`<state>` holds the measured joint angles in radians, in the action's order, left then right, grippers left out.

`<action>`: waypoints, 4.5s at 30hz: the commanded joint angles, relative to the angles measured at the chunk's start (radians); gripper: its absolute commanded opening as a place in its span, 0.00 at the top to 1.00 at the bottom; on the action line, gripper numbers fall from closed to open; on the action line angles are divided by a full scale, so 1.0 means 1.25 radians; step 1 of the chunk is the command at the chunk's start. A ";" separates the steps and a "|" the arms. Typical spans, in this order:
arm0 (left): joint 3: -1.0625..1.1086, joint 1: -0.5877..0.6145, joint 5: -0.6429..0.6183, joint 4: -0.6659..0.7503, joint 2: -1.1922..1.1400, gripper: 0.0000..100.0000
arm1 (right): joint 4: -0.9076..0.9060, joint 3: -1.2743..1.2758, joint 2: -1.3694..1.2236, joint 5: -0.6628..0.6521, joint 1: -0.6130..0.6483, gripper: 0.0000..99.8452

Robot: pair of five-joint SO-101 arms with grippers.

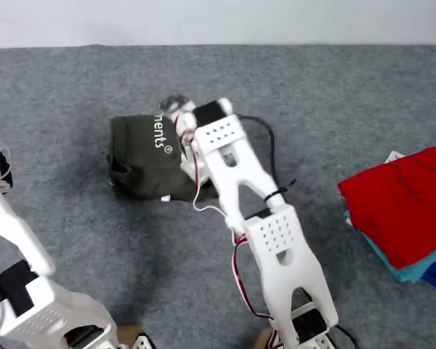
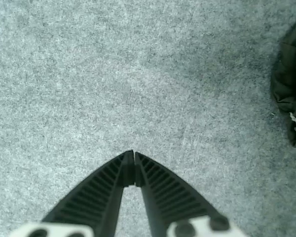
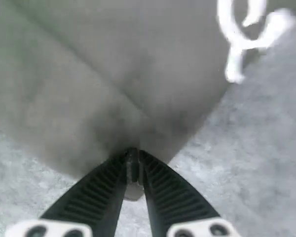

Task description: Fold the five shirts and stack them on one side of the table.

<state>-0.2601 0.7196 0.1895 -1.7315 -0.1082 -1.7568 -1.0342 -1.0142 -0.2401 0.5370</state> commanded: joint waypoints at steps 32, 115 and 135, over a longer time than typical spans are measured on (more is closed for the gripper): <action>-0.018 0.174 0.047 0.029 0.101 0.99 | 0.471 -0.009 -0.039 -0.091 0.300 0.99; -0.021 0.136 0.050 0.023 0.104 0.99 | -0.031 0.421 0.477 0.088 0.008 0.99; -0.018 0.086 0.050 0.001 0.104 0.99 | 0.141 0.410 0.366 -0.633 -0.347 0.99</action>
<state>-0.2601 0.8316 0.2493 -1.7192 -0.0284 -1.6095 -0.3698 -0.5186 -0.9551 0.1166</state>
